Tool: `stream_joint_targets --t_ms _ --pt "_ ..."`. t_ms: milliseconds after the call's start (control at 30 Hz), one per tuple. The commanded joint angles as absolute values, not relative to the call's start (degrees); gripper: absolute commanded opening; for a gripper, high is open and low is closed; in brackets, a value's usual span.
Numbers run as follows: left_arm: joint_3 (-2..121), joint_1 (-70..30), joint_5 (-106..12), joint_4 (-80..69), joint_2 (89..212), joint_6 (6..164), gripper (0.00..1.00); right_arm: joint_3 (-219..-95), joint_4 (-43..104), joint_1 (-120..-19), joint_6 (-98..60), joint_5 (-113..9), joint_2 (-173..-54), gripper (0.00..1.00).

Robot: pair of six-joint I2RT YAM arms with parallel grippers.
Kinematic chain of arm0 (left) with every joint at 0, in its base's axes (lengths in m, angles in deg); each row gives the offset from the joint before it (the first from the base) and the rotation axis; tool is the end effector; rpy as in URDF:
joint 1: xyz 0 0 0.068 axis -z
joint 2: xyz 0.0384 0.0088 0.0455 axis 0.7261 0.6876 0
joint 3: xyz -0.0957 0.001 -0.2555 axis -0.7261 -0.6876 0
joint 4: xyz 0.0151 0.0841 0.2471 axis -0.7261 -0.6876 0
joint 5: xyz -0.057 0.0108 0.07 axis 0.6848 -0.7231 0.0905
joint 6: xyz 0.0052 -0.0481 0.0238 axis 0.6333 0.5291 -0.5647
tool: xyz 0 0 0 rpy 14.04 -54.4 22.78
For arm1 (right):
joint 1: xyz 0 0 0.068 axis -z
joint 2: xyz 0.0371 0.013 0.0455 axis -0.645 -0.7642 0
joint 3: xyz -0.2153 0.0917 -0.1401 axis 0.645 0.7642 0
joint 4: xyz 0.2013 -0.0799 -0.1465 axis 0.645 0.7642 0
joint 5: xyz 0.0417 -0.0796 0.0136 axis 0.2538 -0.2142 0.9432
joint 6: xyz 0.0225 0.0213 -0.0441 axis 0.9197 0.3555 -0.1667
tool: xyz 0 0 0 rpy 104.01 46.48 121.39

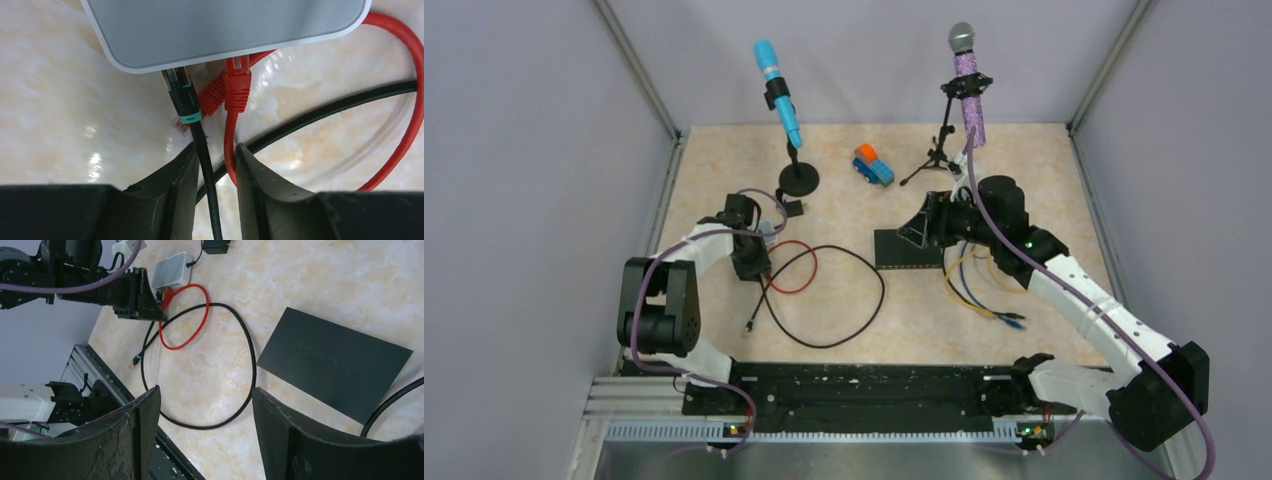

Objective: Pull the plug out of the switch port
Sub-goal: Move the switch port to the center of the board.

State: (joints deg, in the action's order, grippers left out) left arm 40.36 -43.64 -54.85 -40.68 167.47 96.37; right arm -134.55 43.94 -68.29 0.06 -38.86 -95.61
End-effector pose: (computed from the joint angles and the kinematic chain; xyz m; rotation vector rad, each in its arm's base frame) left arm 0.2895 -0.0151 0.1641 -0.4820 2.8045 -0.1105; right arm 0.2162 0.1299 0.3206 -0.2918 2.0800 0.9539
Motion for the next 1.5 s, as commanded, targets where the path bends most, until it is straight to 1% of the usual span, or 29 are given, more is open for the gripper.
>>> stream_joint_targets --t_ms 0,133,267,333,367,467,500,533,567,633,667,700,800,933,1033,1100,1167,1200,1233,1400,1467 --pt "34.49 -38.66 -52.59 -43.25 164.37 102.17 0.37 -134.08 41.34 -68.73 0.86 -39.24 -94.27 0.66" --pt "31.61 -33.26 -52.84 -42.97 161.31 104.64 0.37 -133.81 41.08 -68.73 0.98 -39.23 -94.70 0.66" --pt "31.42 -27.29 -52.78 -43.89 159.72 106.49 0.38 -133.64 40.32 -68.73 1.35 -38.76 -95.91 0.66" --pt "31.05 -24.53 -52.98 -44.27 159.63 107.23 0.39 -132.89 39.25 -68.74 2.51 -38.71 -96.67 0.66" --pt "30.74 -23.26 -53.00 -44.48 159.71 107.59 0.42 -132.52 38.68 -68.74 3.17 -38.35 -97.27 0.66" --pt "29.70 -21.26 -54.48 -45.15 159.10 108.98 0.51 -131.13 36.52 -68.73 5.49 -37.26 -98.86 0.66" --pt "29.26 -21.02 -54.67 -44.94 158.39 109.50 0.56 -130.83 35.74 -68.82 6.11 -36.83 -99.39 0.66" --pt "28.99 -20.85 -54.80 -44.83 157.14 109.84 0.64 -130.56 35.11 -68.97 6.53 -36.69 -100.08 0.66" --pt "28.95 -20.81 -56.51 -45.13 155.75 110.21 0.74 -130.65 34.75 -69.25 6.83 -36.76 -100.90 0.64" --pt "29.93 -20.81 -58.21 -45.90 152.30 110.41 0.89 -132.37 35.77 -70.45 6.04 -37.64 -103.36 0.63" --pt "30.62 -20.85 -58.61 -46.20 150.40 110.29 0.96 -133.47 36.77 -71.41 5.43 -38.27 -104.78 0.63" --pt "31.36 -20.82 -59.38 -46.61 148.43 110.22 0.98 -134.42 37.32 -72.24 5.08 -39.11 -106.17 0.63" --pt "33.98 -21.07 -64.35 -47.10 142.23 109.35 0.99 -136.47 36.97 -74.29 5.58 -41.27 -110.45 0.62" --pt "35.79 -24.02 -68.38 -44.59 138.30 107.83 0.99 -139.52 32.97 -76.05 9.52 -43.63 -116.85 0.59" --pt "36.65 -31.59 -63.97 -40.65 138.86 106.81 0.99 -146.11 31.09 -78.07 12.62 -44.28 -124.53 0.59" --pt "37.08 -35.47 -60.34 -38.79 139.86 106.05 0.99 -151.30 33.27 -80.11 14.25 -49.15 -130.46 0.59" --pt "37.43 -37.22 -60.18 -37.38 140.67 105.26 0.99 -154.12 32.76 -80.76 17.75 -51.05 -134.85 0.58" --pt "37.24 -37.96 -60.31 -36.45 141.15 105.19 0.99 -155.33 32.62 -80.80 20.47 -51.03 -136.98 0.55" --pt "36.97 -38.90 -59.57 -35.57 141.80 105.40 0.99 -156.53 32.66 -81.04 22.79 -51.05 -138.66 0.55" --pt "35.22 -41.15 -53.83 -31.10 145.85 106.62 0.99 -160.07 28.32 -82.24 29.62 -54.77 -145.65 0.54" --pt "34.39 -41.51 -52.29 -29.96 147.01 106.67 0.99 -162.90 28.56 -82.44 29.00 -55.83 -148.51 0.54"
